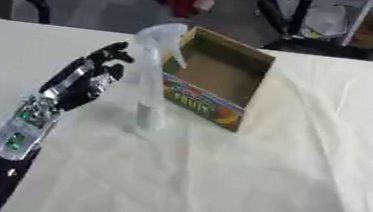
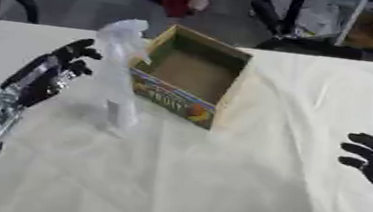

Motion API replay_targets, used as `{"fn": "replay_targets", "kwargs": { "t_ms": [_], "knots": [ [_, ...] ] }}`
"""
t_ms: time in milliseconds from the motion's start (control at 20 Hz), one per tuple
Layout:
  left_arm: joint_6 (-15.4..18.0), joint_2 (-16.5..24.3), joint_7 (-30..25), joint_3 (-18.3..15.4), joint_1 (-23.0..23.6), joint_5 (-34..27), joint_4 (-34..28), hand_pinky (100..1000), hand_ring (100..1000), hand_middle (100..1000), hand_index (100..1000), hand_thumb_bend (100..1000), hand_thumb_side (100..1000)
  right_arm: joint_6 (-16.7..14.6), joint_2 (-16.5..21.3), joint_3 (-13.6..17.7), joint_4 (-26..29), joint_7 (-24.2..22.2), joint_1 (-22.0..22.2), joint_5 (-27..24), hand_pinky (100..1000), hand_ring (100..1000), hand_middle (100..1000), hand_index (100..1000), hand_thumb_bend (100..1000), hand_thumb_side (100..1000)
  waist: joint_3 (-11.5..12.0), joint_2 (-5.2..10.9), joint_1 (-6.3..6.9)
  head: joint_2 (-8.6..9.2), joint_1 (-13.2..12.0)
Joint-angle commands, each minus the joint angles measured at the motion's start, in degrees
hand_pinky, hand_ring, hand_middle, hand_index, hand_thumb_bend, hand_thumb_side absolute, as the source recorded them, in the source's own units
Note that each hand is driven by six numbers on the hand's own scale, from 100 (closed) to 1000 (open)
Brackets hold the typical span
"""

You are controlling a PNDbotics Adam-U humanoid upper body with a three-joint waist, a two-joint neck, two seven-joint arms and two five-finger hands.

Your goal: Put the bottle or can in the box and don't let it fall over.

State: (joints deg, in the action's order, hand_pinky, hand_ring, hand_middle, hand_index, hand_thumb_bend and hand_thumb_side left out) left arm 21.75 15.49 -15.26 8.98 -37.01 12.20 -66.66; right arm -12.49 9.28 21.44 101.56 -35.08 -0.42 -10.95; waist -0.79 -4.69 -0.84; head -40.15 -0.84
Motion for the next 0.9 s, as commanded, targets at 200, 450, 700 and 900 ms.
{"fn": "replay_targets", "kwargs": {
  "t_ms": [200,450,700,900],
  "knots": [
    [2.8,-1.3,2.0,-0.4,-4.6,2.0,4.5,769,973,789,1000,141,834,0.0,0.3,-0.5,0.4,-0.8,-0.8,-0.9,774,838,820,850,100,555,-0.8,0.59,-0.27,0.87,-0.8],
    [3.8,-1.6,0.2,0.4,-6.1,1.1,5.0,773,970,790,1000,141,846,0.1,0.2,-0.7,0.4,-1.1,-1.0,-1.0,775,838,821,849,100,555,-1.3,0.55,-0.22,0.87,-1.1],
    [3.9,-1.4,-2.8,1.0,-5.8,-0.4,3.7,778,974,794,1000,129,856,0.2,0.2,-0.6,0.5,-1.1,-1.1,-1.1,776,838,820,849,100,556,-1.4,0.55,-0.16,0.96,-0.9],
    [4.0,-1.3,-4.6,1.4,-6.3,0.1,3.2,783,971,792,1000,100,838,0.3,0.2,-0.8,0.5,-1.2,-1.0,-1.1,776,838,821,849,100,555,-1.4,0.58,-0.22,0.96,-1.0]
  ]
}}
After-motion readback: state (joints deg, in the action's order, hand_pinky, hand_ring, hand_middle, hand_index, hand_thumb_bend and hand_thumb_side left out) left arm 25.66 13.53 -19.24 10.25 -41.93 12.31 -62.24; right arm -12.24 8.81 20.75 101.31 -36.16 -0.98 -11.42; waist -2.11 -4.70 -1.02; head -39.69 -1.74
